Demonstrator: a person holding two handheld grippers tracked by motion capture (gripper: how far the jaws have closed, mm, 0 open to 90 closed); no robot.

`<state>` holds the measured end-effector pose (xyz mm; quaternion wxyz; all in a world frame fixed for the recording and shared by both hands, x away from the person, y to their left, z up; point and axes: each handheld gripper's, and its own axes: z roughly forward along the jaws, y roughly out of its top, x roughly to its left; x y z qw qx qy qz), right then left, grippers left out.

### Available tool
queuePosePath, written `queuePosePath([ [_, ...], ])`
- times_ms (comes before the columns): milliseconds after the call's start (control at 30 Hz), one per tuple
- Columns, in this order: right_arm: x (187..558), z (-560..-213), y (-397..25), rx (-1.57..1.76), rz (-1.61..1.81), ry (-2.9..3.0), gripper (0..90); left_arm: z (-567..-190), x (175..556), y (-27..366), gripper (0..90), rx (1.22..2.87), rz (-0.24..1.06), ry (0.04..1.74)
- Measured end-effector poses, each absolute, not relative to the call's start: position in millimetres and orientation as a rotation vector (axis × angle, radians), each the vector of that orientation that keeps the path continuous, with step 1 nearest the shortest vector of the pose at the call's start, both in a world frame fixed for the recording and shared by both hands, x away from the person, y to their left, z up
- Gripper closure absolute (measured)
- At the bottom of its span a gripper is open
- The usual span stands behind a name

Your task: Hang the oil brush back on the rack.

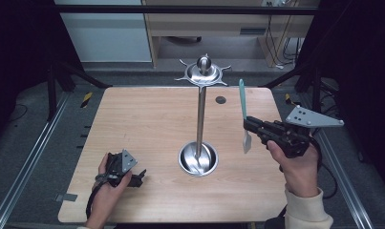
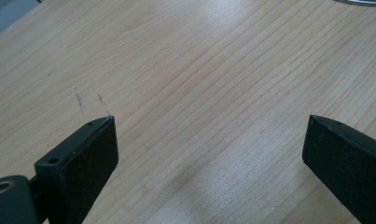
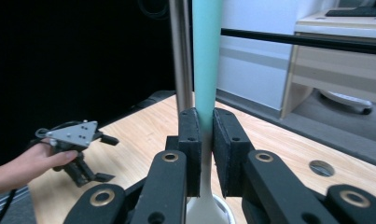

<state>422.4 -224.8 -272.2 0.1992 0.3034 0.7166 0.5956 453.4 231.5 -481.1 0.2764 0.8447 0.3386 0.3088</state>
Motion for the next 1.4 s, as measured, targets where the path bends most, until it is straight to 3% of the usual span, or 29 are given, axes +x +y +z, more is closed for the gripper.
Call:
queuePosePath([
  [1400, 430.0, -276.7, -198.2, 0.847, 1.65, 2.052, 82.2, -482.2, 453.3, 230.3, 3.1, 2.268, 0.827, 0.909],
])
